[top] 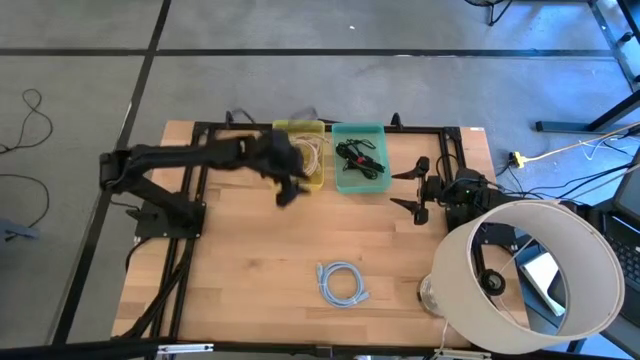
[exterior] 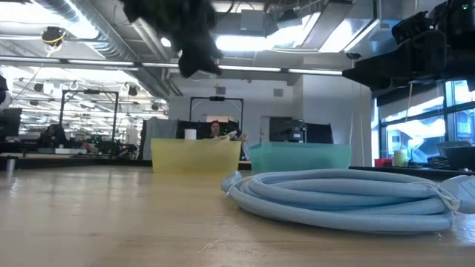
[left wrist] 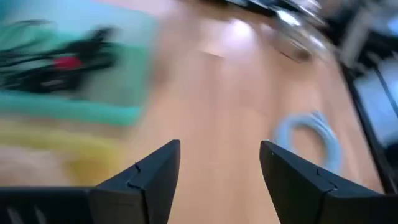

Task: Pick & Place USB Port
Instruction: Put the light blue HDMI cable into the yellow bin

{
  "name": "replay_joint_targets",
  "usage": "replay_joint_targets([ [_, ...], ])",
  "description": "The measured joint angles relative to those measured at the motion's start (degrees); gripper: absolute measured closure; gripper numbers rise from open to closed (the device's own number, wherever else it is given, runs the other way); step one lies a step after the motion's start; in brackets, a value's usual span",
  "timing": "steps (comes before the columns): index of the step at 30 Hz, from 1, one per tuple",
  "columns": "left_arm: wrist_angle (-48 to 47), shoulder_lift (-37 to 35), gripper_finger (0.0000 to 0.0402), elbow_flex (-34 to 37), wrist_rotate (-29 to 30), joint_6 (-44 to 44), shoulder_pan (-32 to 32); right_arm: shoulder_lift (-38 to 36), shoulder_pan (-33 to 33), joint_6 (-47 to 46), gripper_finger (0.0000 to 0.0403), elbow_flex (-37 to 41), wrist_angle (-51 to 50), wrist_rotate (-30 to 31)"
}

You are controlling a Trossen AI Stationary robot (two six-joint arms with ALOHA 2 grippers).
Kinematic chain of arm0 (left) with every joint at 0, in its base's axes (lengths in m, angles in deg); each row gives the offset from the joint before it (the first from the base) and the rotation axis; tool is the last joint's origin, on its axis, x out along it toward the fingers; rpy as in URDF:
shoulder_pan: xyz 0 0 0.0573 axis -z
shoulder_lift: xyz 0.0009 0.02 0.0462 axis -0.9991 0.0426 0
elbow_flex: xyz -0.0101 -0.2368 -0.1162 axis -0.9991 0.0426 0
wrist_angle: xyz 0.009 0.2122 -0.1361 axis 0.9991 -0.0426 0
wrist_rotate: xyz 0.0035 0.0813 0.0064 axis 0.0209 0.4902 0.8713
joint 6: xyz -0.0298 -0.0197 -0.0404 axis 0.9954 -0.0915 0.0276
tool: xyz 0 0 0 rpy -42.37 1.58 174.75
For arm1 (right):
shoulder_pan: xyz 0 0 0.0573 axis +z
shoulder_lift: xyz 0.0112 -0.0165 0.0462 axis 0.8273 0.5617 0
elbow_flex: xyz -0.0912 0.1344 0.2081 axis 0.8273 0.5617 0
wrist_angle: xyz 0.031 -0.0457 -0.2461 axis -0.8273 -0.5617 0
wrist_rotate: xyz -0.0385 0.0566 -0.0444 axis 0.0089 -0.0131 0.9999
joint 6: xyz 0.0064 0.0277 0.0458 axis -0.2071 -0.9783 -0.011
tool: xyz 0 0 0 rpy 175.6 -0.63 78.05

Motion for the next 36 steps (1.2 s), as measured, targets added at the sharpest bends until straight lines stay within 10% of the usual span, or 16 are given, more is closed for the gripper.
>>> replay_joint_targets([
  [14, 6.6, 14.6, 0.0185, 0.1, 22.4, -1.1, 26.2, 0.0, 0.0, 0.0, 0.0082, 0.0, 0.0, 0.0],
  [36, 12.1, 28.2, 0.0191, -7.8, 15.1, 7.6, 28.4, 0.0, 0.0, 0.0, 0.0082, 0.0, 0.0, 0.0],
])
